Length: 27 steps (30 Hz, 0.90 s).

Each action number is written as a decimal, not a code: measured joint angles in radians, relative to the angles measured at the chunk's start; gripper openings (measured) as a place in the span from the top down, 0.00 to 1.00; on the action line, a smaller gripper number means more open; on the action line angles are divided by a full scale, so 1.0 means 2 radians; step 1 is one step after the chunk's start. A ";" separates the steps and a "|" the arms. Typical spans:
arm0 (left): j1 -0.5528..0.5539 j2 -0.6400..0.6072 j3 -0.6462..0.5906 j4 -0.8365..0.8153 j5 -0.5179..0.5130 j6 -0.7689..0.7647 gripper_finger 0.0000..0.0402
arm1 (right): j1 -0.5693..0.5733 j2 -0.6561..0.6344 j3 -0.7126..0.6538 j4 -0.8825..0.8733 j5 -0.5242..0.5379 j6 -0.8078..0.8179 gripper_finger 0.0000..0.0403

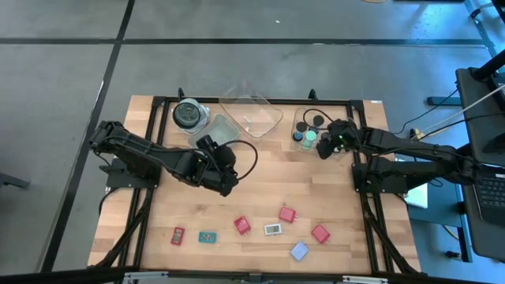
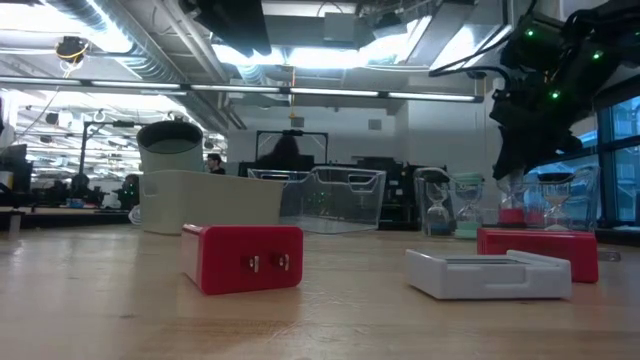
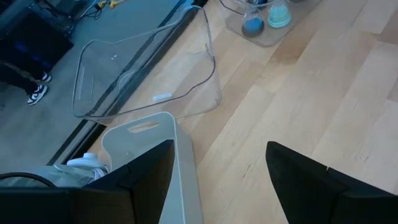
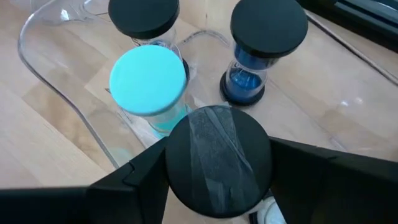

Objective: Pick & Place Office items
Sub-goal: Put the red hourglass into the right transparent bin, then put the right red charger adapter into the left transparent bin

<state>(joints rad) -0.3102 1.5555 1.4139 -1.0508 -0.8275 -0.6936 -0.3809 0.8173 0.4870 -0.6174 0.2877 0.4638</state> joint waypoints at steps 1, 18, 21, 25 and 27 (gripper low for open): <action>0.000 0.000 0.000 0.000 0.000 0.002 0.38 | 0.000 0.000 0.000 0.001 0.000 0.000 0.45; 0.003 0.000 0.000 0.000 0.000 0.009 0.38 | 0.000 0.000 0.000 0.010 -0.005 -0.017 0.38; 0.003 0.000 0.000 0.000 0.000 0.009 0.38 | 0.000 0.000 0.000 0.014 -0.006 -0.024 0.31; 0.003 0.000 0.000 0.000 0.000 0.009 0.38 | 0.000 0.000 0.025 0.001 -0.009 -0.034 0.21; 0.003 0.000 0.000 0.000 0.000 0.009 0.38 | 0.000 0.000 0.053 -0.026 -0.009 -0.041 0.18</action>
<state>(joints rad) -0.3046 1.5555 1.4139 -1.0508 -0.8284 -0.6754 -0.3809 0.8169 0.5924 -0.6698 0.2687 0.3823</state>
